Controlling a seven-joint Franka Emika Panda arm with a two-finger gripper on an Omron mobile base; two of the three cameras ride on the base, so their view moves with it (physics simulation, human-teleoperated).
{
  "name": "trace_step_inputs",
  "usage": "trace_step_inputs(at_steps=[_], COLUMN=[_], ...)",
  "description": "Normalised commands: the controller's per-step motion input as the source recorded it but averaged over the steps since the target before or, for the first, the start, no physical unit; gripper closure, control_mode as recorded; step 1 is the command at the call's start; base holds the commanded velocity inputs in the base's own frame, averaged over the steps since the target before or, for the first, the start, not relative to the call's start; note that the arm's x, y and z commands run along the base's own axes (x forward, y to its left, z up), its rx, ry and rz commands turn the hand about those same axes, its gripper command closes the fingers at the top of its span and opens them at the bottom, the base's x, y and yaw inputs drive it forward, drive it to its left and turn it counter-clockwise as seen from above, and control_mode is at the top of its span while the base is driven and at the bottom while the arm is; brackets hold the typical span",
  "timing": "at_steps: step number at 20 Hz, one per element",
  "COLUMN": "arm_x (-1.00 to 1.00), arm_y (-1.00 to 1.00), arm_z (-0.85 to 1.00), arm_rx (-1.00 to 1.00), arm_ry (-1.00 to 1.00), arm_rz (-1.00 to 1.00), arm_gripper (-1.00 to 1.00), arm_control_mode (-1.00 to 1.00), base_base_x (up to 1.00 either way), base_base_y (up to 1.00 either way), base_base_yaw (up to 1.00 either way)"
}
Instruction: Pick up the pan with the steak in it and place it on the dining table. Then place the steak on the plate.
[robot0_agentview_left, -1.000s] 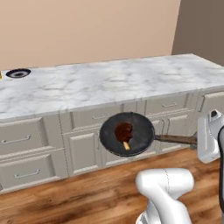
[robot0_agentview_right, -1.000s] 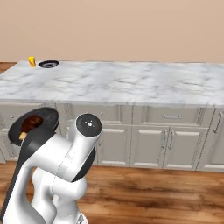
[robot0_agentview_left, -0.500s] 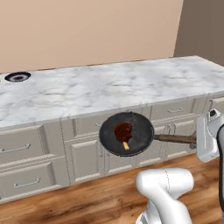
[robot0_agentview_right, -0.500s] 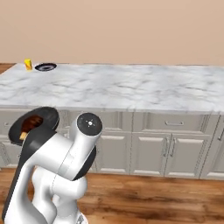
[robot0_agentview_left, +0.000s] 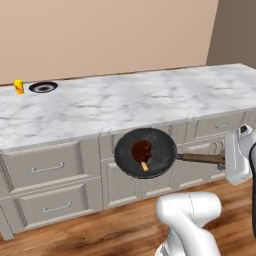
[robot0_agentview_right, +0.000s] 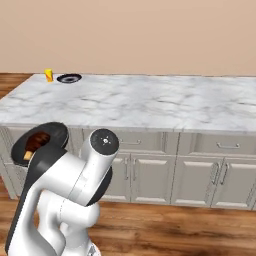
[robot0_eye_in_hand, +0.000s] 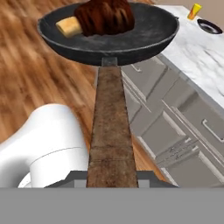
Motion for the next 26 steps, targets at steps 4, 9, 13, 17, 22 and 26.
trace_step_inputs(at_steps=[4, 9, 13, 17, 22, 26], arm_x=[0.00, 0.00, 0.00, 0.00, 0.00, 0.00], arm_y=[0.00, 0.00, 0.00, 0.00, 0.00, 0.00], arm_z=[0.00, 0.00, 0.00, 0.00, 0.00, 0.00], arm_rx=[0.00, 0.00, 0.00, 0.00, 0.00, 0.00], arm_ry=[0.00, 0.00, 0.00, 0.00, 0.00, 0.00], arm_rz=[0.00, 0.00, 0.00, 0.00, 0.00, 0.00], arm_gripper=[1.00, 1.00, 1.00, 1.00, 1.00, 1.00], arm_control_mode=[1.00, 1.00, 1.00, 1.00, 1.00, 1.00], base_base_x=[0.02, 0.03, 0.02, 0.00, 0.00, 0.00], base_base_y=[1.00, 1.00, 1.00, 1.00, 1.00, 1.00], base_base_yaw=[0.00, 0.00, 0.00, 0.00, 0.01, 0.01])
